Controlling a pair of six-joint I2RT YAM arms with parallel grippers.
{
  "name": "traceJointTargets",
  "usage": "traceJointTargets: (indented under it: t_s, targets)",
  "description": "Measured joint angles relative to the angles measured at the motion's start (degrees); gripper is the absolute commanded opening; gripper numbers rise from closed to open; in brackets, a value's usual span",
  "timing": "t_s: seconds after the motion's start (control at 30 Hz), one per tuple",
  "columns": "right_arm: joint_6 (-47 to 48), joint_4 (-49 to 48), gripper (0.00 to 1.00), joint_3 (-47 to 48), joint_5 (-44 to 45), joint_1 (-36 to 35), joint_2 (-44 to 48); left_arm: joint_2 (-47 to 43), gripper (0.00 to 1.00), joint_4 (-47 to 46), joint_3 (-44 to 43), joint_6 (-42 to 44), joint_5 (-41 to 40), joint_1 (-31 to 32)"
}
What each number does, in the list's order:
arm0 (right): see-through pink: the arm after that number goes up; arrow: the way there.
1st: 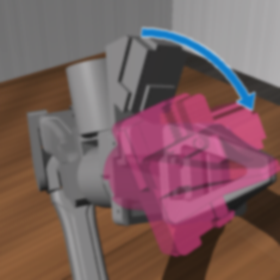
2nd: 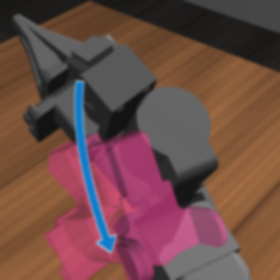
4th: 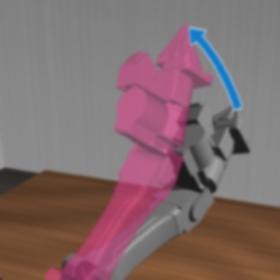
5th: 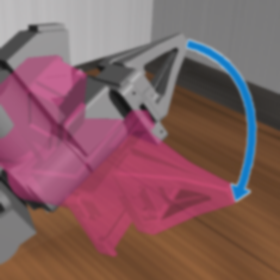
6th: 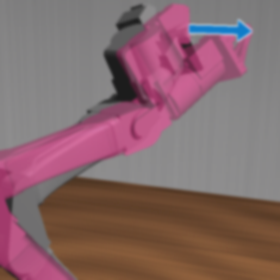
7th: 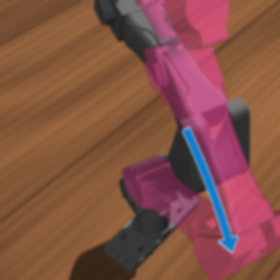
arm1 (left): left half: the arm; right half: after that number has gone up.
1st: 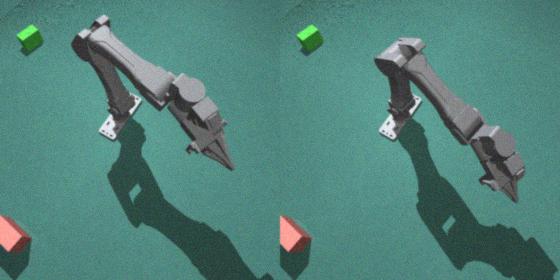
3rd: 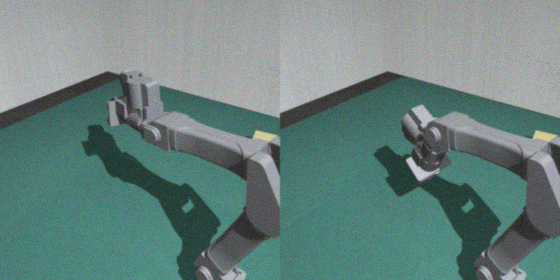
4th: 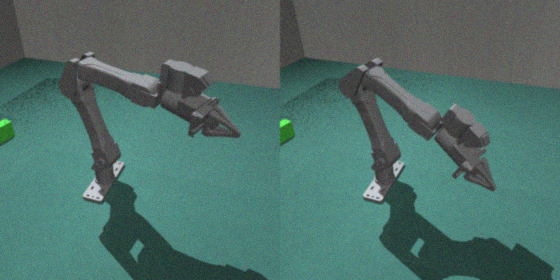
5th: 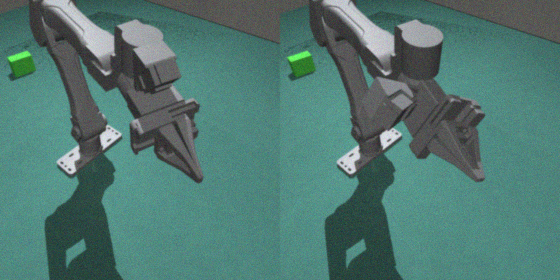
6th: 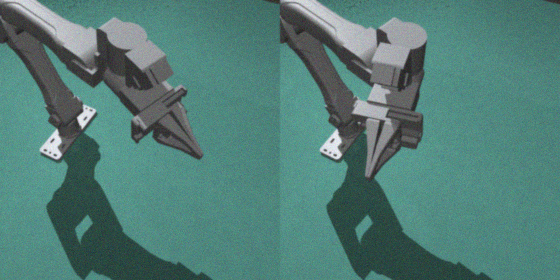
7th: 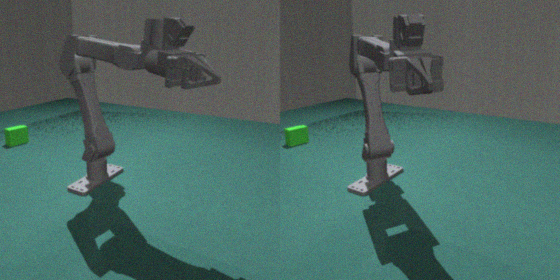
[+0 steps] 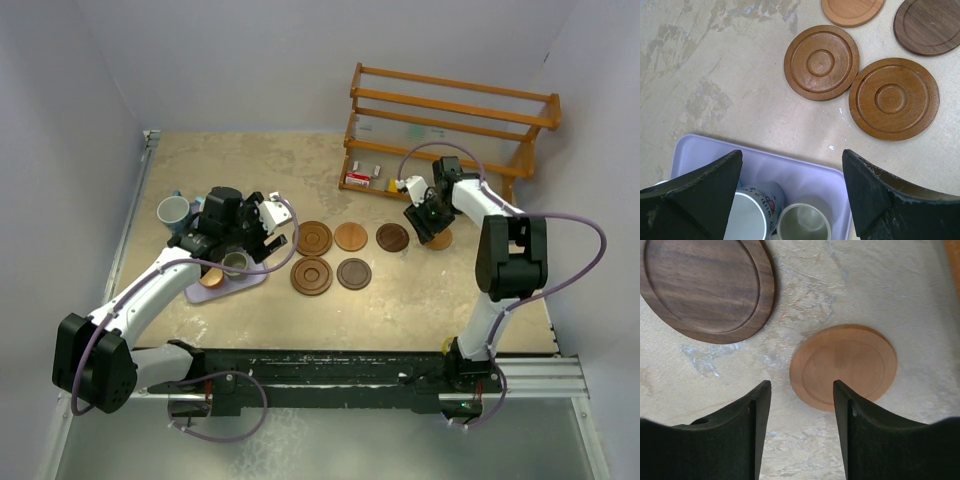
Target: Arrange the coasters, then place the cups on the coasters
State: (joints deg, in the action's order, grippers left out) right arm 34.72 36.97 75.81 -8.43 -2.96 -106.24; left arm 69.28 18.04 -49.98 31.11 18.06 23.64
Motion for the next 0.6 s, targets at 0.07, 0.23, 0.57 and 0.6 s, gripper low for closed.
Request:
traceJointTargets:
  t_s: [0.07,0.23,0.57,0.6]
  targets:
    - [0.2,0.0,0.51,0.0,-0.1,0.0,-1.1,0.0,0.78,0.0,0.0,0.0,0.0,0.0]
    - [0.5,-0.1,0.45,0.0,-0.1,0.0,-2.0,0.0,0.78,0.0,0.0,0.0,0.0,0.0]
    - [0.7,-2.6,0.30,-1.0,0.4,0.0,-2.9,0.0,0.78,0.0,0.1,0.0,0.0,0.0]
    - [0.8,-2.8,0.28,-1.1,0.4,0.0,-2.9,0.0,0.78,0.0,0.2,0.0,0.0,0.0]
